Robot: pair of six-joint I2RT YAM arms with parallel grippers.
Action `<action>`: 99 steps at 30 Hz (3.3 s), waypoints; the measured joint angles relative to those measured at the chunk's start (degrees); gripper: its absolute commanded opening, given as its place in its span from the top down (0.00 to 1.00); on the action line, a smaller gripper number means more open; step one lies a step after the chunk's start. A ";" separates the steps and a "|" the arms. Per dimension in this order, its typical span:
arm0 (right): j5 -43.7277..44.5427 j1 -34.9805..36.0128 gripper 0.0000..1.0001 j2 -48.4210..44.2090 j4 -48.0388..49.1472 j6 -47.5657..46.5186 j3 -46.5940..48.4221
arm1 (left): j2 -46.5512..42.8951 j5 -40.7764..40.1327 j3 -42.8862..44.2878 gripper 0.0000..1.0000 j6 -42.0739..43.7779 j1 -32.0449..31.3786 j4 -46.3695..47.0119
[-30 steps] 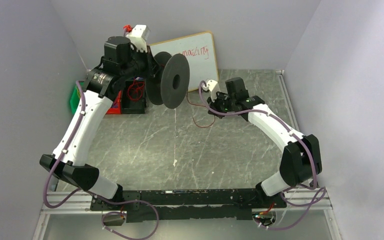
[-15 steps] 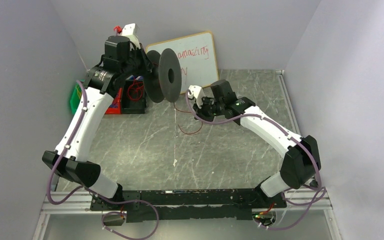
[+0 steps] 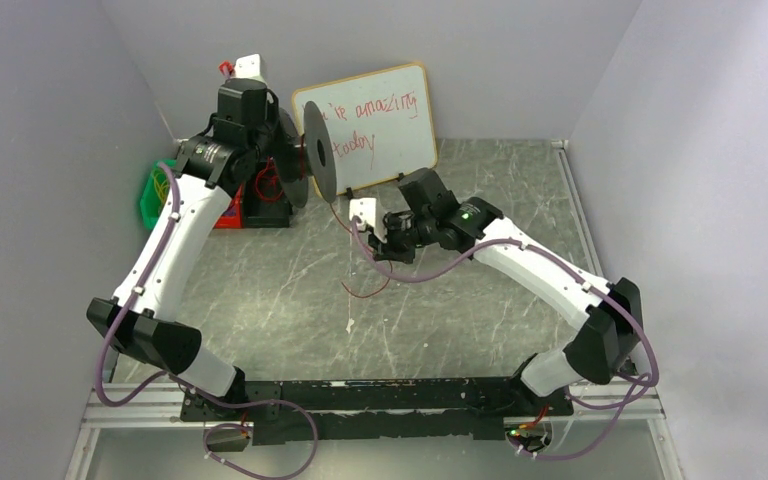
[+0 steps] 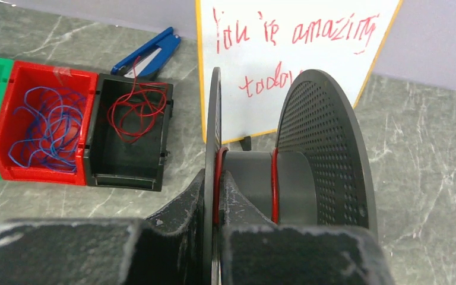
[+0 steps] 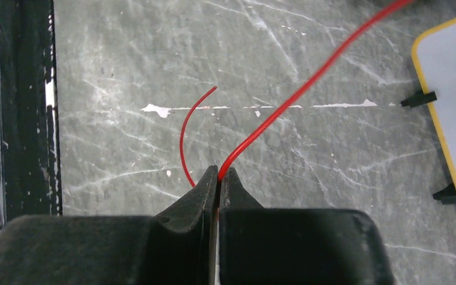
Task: Wrap the cables
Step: Wrap the cable around the cable reel.
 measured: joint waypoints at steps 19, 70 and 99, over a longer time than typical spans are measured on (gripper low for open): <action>16.11 5.68 1.00 -1.42 -0.17 -8.02 1.18 | -0.02 -4.70 -16.96 0.97 11.80 -4.09 11.17; 8.70 -11.28 1.00 -7.02 5.62 -9.14 1.64 | -6.38 33.92 -17.62 0.97 38.86 -13.66 7.65; -7.19 -17.97 0.88 -8.72 21.35 6.43 -4.85 | -3.10 47.63 -7.23 0.97 24.30 -6.45 0.59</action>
